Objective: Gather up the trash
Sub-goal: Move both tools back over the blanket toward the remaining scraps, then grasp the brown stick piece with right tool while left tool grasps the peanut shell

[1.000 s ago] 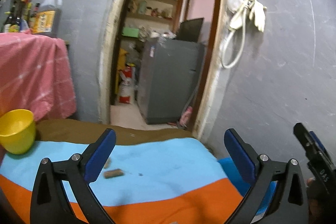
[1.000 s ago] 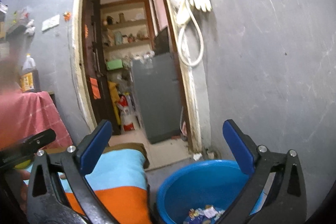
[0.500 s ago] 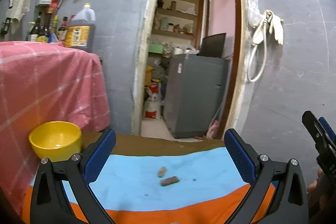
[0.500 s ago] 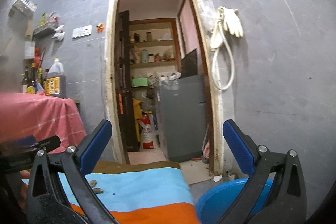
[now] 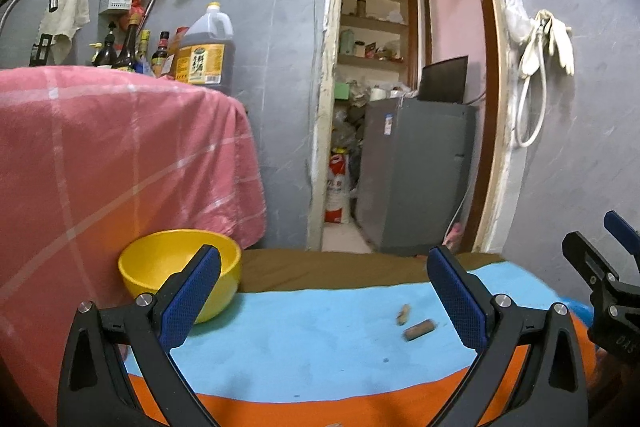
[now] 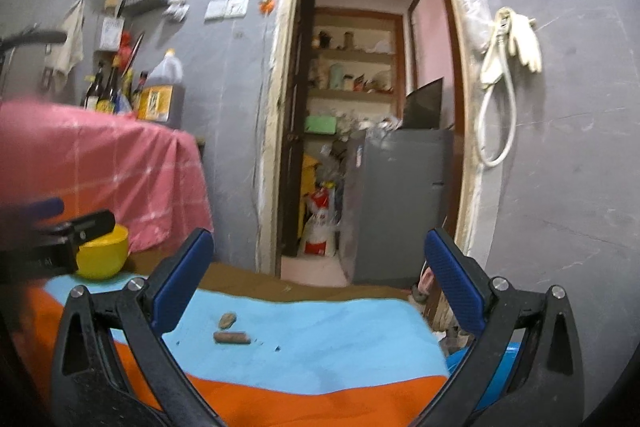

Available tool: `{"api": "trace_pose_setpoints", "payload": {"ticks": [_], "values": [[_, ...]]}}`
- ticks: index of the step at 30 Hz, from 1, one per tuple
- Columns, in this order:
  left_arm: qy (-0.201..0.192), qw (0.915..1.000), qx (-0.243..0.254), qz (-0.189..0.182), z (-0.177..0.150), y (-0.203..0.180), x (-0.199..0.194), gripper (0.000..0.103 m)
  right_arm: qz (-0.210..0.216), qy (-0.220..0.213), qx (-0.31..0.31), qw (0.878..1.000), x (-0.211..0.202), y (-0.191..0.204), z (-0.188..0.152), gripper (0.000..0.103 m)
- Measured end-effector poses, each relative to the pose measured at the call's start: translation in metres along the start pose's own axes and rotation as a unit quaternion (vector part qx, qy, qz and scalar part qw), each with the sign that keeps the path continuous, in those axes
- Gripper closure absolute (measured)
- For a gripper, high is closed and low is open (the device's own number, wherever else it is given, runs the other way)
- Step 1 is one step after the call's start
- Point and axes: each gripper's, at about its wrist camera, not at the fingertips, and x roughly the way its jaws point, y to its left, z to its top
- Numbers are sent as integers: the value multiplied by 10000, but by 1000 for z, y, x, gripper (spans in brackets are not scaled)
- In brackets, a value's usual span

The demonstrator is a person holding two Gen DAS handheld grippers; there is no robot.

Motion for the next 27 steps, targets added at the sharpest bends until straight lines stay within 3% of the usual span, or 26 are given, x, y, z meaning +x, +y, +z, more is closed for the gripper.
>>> {"api": "trace_pose_setpoints", "payload": {"ticks": [6, 10, 20, 27], "values": [[324, 9994, 112, 86, -12, 9, 15, 2, 145, 672, -172, 9975, 29, 12, -11, 0], [695, 9972, 278, 80, -18, 10, 29, 2, 156, 1344, -327, 9903, 51, 18, -26, 0], [1698, 9848, 239, 264, -40, 22, 60, 2, 605, 2621, -519, 9617, 101, 29, -51, 0], [2322, 9720, 36, 353, -56, 33, 73, 2, 1001, 3207, -804, 9384, 124, 47, -63, 0]]}}
